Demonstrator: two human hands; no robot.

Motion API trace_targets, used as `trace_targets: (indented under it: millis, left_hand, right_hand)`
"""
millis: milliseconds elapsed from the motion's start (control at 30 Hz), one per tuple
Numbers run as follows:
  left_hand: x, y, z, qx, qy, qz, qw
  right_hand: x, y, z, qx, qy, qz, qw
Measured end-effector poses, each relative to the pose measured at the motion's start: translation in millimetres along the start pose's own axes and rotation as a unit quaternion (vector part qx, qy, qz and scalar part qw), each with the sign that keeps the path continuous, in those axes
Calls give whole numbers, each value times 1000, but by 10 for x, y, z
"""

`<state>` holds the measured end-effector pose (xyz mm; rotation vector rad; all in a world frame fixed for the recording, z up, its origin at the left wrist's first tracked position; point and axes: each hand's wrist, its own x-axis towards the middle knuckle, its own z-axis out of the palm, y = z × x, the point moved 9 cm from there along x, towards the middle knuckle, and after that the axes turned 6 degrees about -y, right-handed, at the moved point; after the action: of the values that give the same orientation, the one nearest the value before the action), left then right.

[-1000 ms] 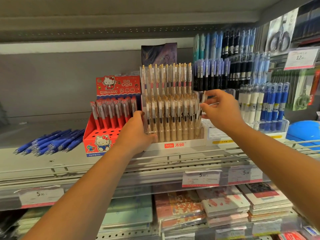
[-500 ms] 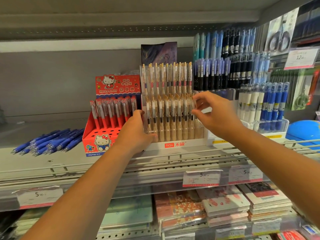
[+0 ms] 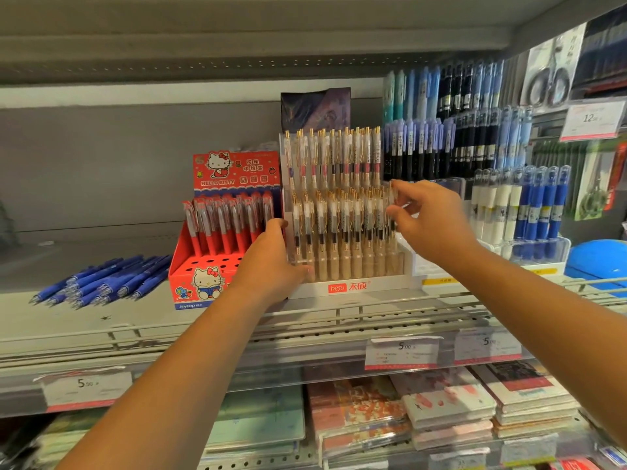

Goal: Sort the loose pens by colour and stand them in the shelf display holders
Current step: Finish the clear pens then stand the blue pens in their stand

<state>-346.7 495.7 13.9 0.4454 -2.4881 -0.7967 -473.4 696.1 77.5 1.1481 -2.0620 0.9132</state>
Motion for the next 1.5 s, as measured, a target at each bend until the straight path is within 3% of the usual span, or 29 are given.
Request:
trace_targets:
  millis: [333,867,1000,1133,1233,1500]
  left_hand:
    - [25,-20,7,-9,-4,5,1000]
    - [35,-43,-14,1,11,10,1000]
    - [5,-12,-13,-24,7,9,1000]
    - [-85,57,-210,-49,58,23,997]
    - [-199,65,-362,-63,65,16,996]
    - [-596,-185,-707,-88,46,-56,994]
  right_hand:
    - [-30,326,129,152,-32,99,983]
    - [-115,328,172,257,-49,117,958]
    - [-130,293,147,211,-67,108,969]
    - [-197,276,98,155,-84,131,976]
    - [-268,-17,-58,155,-49,57,985]
    - [-404,-900,446,283,-262,2,923]
